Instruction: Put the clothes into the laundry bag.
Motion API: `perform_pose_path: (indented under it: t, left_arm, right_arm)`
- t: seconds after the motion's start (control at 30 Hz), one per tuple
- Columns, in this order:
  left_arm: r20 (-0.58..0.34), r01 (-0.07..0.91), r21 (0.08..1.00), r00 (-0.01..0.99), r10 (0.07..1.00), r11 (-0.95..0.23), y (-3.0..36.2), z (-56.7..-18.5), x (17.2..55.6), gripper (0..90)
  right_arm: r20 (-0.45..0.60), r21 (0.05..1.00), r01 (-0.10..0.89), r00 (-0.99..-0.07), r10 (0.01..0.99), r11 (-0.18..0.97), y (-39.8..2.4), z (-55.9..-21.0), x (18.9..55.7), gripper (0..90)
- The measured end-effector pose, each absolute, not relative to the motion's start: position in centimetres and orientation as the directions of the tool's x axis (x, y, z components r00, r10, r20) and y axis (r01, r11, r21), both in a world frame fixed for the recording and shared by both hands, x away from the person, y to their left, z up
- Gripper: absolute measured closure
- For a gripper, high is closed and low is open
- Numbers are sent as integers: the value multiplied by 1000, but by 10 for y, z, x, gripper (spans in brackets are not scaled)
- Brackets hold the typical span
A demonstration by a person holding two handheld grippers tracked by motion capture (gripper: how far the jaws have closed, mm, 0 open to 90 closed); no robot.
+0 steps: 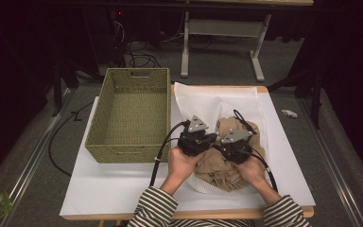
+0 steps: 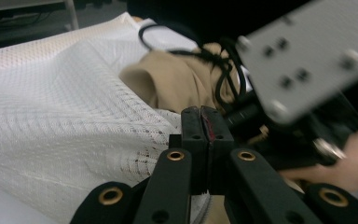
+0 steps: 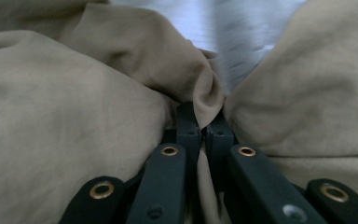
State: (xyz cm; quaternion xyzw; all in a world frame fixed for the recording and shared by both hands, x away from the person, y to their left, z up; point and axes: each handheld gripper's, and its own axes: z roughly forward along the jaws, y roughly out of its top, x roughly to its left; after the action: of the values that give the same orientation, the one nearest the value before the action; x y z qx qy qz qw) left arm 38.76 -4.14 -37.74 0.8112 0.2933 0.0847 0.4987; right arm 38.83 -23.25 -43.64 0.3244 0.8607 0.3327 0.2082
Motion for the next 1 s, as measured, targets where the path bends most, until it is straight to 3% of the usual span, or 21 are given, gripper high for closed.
perform_pose_path:
  t: [0.07,0.2,0.37,0.5,0.53,0.73,0.83,0.9,1.0]
  left_arm:
    - [-169,409,852,806,567,-327,-39,-383,391,893]
    - [-189,428,851,791,581,-306,-31,-389,393,892]
    - [-187,426,854,786,589,-297,-27,-389,393,892]
    - [-184,421,858,788,588,-295,-29,-389,393,892]
    - [-180,416,860,790,586,-296,-29,-389,392,892]
    - [-171,411,859,794,584,-306,-28,-389,391,892]
    - [-173,414,856,794,583,-309,-29,-390,392,892]
    - [-178,419,853,794,582,-311,-30,-392,394,892]
    - [-174,419,850,795,581,-319,-33,-394,394,892]
  right_arm:
    - [-121,701,447,-693,711,555,-232,-439,396,845]
    - [-78,733,433,-712,698,524,-239,-431,386,701]
    - [-126,791,370,-680,722,486,-263,-402,364,580]
    - [-138,811,372,-627,767,451,-277,-392,369,493]
    - [-106,810,414,-593,798,415,-282,-394,382,432]
    - [-48,763,524,-538,842,379,-283,-414,419,309]
    - [-10,745,559,-536,844,364,-282,-421,429,305]
    - [19,701,591,-575,818,400,-279,-432,438,407]
    - [35,662,612,-602,798,433,-276,-438,440,640]
